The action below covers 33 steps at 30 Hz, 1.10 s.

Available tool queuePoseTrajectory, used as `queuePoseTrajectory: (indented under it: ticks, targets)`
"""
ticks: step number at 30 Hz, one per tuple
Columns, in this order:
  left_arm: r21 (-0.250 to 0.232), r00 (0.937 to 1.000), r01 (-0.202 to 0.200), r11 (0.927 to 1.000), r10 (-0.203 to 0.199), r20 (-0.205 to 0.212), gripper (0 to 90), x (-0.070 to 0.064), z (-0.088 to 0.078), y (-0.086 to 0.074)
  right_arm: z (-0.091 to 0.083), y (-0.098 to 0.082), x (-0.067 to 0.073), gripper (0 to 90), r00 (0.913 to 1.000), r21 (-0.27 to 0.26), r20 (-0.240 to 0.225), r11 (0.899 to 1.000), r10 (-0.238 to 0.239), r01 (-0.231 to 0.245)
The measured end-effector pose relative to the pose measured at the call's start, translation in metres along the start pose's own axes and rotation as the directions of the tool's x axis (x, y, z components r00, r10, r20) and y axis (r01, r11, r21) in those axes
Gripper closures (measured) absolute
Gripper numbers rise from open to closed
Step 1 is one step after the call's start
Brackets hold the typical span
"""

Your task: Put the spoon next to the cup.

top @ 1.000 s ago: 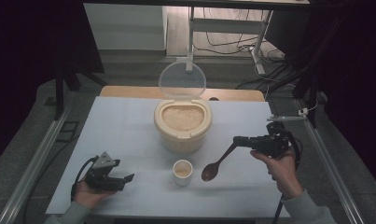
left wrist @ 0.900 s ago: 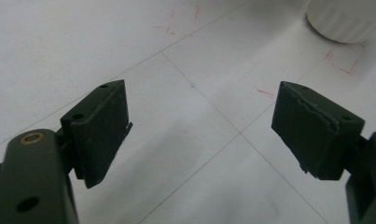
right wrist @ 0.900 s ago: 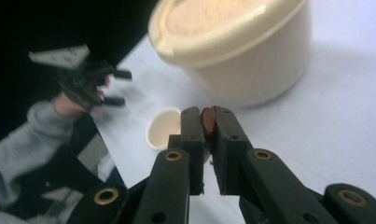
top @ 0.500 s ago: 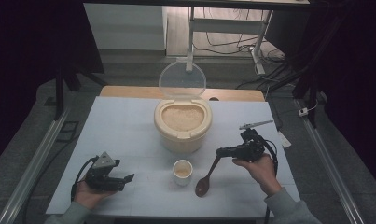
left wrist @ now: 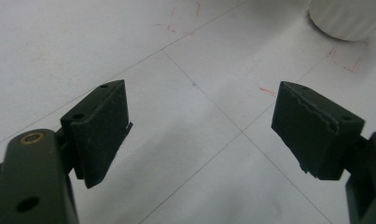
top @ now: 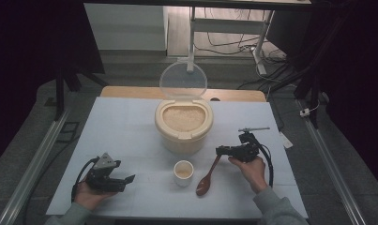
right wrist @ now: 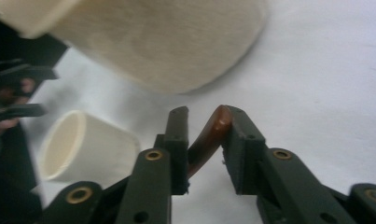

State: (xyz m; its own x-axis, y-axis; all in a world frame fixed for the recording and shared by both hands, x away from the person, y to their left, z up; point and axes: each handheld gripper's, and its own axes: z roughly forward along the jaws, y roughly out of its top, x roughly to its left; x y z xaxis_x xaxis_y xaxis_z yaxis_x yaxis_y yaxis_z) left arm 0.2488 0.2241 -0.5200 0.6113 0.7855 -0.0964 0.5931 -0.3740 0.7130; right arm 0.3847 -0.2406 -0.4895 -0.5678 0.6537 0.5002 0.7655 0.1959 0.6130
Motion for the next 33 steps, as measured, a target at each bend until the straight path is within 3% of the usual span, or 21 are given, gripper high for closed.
queuePoseTrajectory:
  ticks: [12, 20, 27, 29, 33]
  targets:
    - [0.001, 1.0, -0.001, 1.0, 0.001, 0.001, 19.0, 0.0, 0.0, 0.0, 0.028, -0.007, -0.008, 62.4, 0.9963, 0.008, 0.084, 1.0, -0.017, 0.016]
    - [0.001, 1.0, -0.003, 1.0, 0.003, 0.002, 19.0, 0.0, 0.0, 0.0, 0.035, -0.008, -0.003, 50.7, 0.9791, 0.014, 0.179, 0.995, -0.096, 0.095]
    - [-0.001, 1.0, -0.005, 1.0, 0.005, 0.001, 19.0, 0.0, -0.001, -0.001, 0.019, -0.008, -0.007, 41.8, 0.9677, -0.08, 0.228, 0.988, -0.108, 0.129]
    - [-0.004, 1.0, -0.006, 1.0, 0.006, 0.0, 19.0, 0.001, -0.001, -0.001, 0.011, -0.01, -0.005, 42.1, 0.9643, -0.1, 0.228, 0.982, -0.134, 0.16]
    - [-0.006, 1.0, -0.004, 1.0, 0.004, 0.0, 19.0, 0.001, -0.001, -0.001, -0.008, -0.019, 0.001, 43.7, 0.95, -0.091, 0.214, 0.964, -0.227, 0.251]
